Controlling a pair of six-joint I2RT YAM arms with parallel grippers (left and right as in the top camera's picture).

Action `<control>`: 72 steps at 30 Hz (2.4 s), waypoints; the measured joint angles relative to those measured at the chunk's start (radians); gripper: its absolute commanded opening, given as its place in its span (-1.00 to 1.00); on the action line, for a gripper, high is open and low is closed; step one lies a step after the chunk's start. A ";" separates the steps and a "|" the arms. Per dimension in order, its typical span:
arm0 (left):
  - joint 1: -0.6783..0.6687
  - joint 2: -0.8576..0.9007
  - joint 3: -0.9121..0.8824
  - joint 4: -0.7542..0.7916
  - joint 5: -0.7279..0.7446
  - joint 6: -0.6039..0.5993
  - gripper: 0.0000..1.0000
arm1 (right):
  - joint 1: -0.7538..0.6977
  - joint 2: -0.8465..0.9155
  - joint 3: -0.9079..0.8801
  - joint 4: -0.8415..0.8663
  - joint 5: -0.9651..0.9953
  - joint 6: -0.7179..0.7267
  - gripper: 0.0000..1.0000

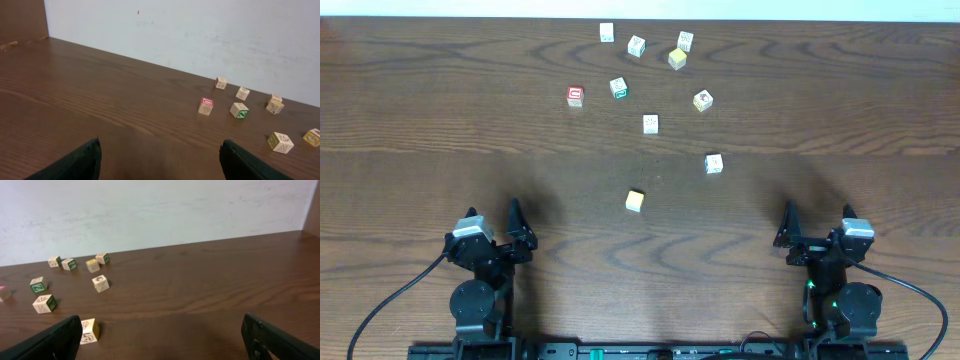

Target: Lift 5 blocks

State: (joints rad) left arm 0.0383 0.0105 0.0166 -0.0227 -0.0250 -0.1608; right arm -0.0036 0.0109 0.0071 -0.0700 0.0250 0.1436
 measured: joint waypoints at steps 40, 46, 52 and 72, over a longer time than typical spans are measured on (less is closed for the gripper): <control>0.000 0.000 0.000 0.000 0.000 0.000 0.52 | 0.000 0.000 0.000 0.000 0.000 0.000 0.98; 0.000 0.000 0.000 0.000 0.000 0.000 0.53 | 0.000 0.000 0.000 0.001 -0.033 0.013 0.99; 0.000 0.000 0.000 0.000 0.000 0.000 0.53 | 0.000 0.000 0.000 0.018 -0.293 0.031 0.99; 0.000 0.000 0.002 -0.003 0.000 0.000 0.53 | 0.000 0.467 0.529 -0.364 -0.584 -0.143 0.99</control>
State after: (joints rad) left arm 0.0383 0.0105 0.0189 -0.0254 -0.0250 -0.1608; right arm -0.0036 0.4782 0.5365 -0.4339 -0.5594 0.0002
